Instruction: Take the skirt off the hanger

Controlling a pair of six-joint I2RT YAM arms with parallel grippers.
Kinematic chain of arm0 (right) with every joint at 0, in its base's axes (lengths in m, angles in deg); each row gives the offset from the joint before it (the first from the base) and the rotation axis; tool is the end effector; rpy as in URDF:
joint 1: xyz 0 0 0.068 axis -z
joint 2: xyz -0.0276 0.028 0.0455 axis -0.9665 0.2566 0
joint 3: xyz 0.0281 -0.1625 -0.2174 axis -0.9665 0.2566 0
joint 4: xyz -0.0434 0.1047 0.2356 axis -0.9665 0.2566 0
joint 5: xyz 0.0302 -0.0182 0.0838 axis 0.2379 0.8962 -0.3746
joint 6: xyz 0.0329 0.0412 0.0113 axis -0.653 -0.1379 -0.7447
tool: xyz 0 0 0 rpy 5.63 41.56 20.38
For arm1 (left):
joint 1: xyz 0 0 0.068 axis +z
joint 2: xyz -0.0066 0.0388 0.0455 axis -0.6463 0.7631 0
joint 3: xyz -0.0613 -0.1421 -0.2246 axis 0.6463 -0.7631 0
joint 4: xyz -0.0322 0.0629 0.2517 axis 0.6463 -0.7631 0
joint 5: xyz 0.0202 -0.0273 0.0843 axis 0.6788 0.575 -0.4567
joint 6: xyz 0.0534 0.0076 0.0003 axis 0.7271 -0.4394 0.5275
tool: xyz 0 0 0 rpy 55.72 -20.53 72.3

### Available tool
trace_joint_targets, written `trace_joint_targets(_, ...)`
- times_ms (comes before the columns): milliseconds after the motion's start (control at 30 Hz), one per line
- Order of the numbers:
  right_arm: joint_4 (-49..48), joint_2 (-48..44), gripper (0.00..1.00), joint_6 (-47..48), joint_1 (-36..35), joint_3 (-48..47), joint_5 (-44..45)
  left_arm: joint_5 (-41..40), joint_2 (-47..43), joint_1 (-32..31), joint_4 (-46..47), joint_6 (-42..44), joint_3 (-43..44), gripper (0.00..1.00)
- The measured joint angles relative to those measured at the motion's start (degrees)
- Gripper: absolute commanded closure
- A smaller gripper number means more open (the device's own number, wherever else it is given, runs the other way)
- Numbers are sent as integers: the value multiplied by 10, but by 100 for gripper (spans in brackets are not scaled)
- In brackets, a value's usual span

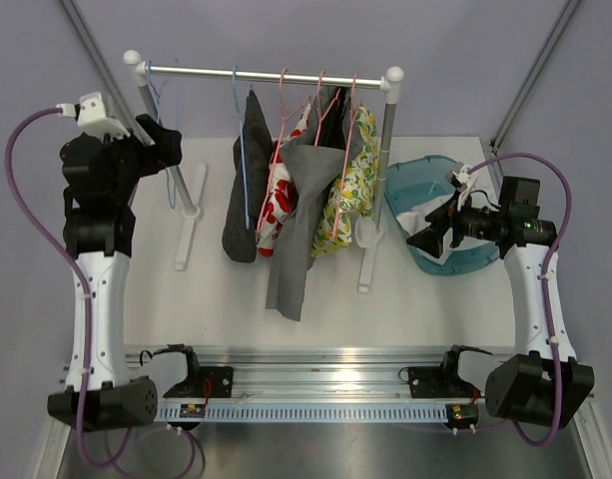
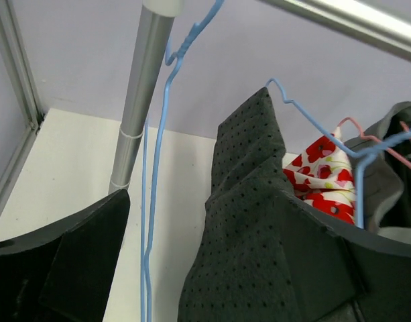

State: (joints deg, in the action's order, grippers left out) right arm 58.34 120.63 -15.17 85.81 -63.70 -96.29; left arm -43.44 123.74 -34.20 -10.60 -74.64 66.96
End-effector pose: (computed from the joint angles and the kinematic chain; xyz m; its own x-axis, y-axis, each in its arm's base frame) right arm 0.2202 -0.0103 0.3387 -0.3234 -0.2287 -0.9182 -0.8057 0.5754 0.1405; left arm 0.2377 0.0189 0.4693 -0.0970 -0.3118 -0.9452 0.0440 0.9474 -0.3171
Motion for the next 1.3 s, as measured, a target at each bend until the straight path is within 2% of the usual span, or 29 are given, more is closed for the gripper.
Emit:
trace_joint_targets(200,7,5,0,5,0,0,0,31,-127,-3,-18,-15,-12,8)
trace_joint_targets(300,8,12,0,5,0,0,0,48,-150,-54,-21,-22,-7,8)
trace_joint_targets(467,8,14,0,5,0,0,1,28,-109,-189,-41,-14,-6,14)
trace_joint_targets(600,7,13,1,4,0,0,1,-10,-38,-214,-41,1,-6,26)
trace_joint_targets(700,7,13,1,2,0,0,1,-30,20,-216,-42,10,-6,28)
trace_joint_targets(833,7,13,1,1,0,0,1,-35,70,-218,-41,13,2,42)
trace_joint_targets(900,7,13,0,1,0,0,1,-39,82,-222,-40,12,10,60)
trace_joint_targets(1033,7,13,0,1,0,0,1,-53,86,-227,-31,23,21,84)
trace_joint_targets(1200,7,13,1,1,0,0,1,-75,86,-233,-22,51,25,100)
trace_joint_targets(1300,7,13,0,1,0,0,1,-78,86,-233,-19,71,25,100)
